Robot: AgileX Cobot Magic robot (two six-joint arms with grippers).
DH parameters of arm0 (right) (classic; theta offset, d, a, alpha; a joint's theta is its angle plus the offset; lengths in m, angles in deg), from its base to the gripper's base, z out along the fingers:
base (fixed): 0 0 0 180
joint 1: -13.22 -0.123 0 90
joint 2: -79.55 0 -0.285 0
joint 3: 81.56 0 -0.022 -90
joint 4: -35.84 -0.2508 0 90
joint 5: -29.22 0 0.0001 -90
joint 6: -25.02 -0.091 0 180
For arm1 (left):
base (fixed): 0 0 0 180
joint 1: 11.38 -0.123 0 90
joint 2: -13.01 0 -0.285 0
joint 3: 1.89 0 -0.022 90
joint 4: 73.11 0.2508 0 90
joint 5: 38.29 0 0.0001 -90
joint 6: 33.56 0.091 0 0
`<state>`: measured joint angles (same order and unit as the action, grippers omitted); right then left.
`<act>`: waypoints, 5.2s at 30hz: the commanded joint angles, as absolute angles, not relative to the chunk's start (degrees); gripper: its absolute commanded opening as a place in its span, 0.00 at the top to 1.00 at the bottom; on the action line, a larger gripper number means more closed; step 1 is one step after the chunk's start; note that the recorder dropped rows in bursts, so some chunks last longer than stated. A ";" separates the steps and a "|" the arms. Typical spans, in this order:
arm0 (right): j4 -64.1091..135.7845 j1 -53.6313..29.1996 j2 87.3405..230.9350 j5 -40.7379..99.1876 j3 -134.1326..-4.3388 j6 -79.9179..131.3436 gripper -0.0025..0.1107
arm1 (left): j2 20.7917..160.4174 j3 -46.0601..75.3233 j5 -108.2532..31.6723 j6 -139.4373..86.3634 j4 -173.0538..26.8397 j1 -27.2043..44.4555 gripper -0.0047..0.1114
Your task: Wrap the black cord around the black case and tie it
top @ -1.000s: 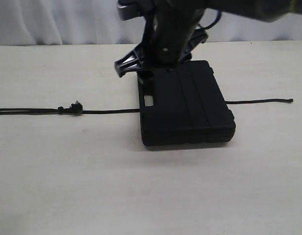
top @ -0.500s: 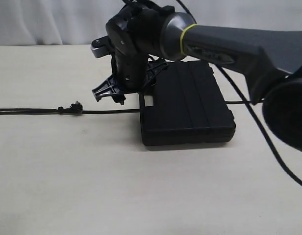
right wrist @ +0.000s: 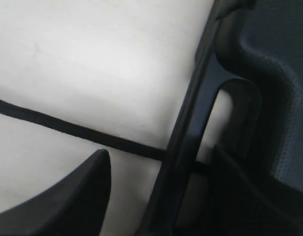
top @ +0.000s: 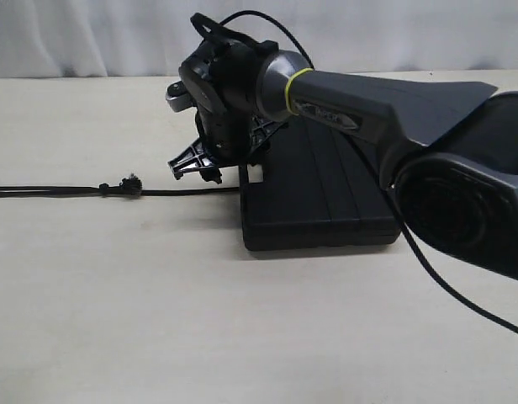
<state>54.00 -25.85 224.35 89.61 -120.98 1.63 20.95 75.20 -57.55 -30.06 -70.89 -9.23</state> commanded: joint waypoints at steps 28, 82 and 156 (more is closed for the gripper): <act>54.32 -24.65 227.46 90.16 -121.27 0.34 0.63 | 20.79 75.32 -56.84 -29.93 -70.81 -9.29 0.96; 32.48 -13.15 205.10 98.03 -121.27 18.86 0.94 | 20.79 75.32 -56.84 -29.93 -70.81 -9.29 0.96; 30.19 3.11 206.63 99.19 -120.59 26.89 0.94 | 20.79 75.32 -56.84 -29.93 -70.81 -9.29 0.96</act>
